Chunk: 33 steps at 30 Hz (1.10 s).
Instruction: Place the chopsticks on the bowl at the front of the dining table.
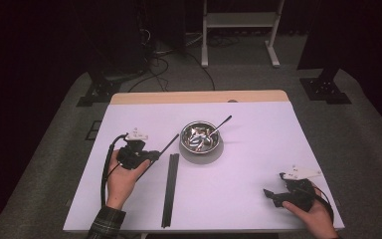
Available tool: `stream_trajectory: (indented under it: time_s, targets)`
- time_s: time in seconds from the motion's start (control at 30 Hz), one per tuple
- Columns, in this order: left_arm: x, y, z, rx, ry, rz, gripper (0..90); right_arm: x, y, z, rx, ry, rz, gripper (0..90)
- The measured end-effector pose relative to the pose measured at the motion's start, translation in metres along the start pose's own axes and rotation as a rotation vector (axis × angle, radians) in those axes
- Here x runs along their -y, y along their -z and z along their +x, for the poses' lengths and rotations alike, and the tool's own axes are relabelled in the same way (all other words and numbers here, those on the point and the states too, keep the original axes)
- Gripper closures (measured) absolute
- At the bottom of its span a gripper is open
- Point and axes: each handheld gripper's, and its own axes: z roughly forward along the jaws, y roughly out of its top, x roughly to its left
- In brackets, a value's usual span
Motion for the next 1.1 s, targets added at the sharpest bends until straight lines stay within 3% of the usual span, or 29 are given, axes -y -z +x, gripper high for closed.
stream_trajectory:
  time_s: [1.1]
  targets:
    - [-0.042, -0.028, -0.012, 0.033, -0.025, -0.022, 86.7, 0.0, 0.0, 0.0, -0.001, 0.0, 0.0, 11.9]
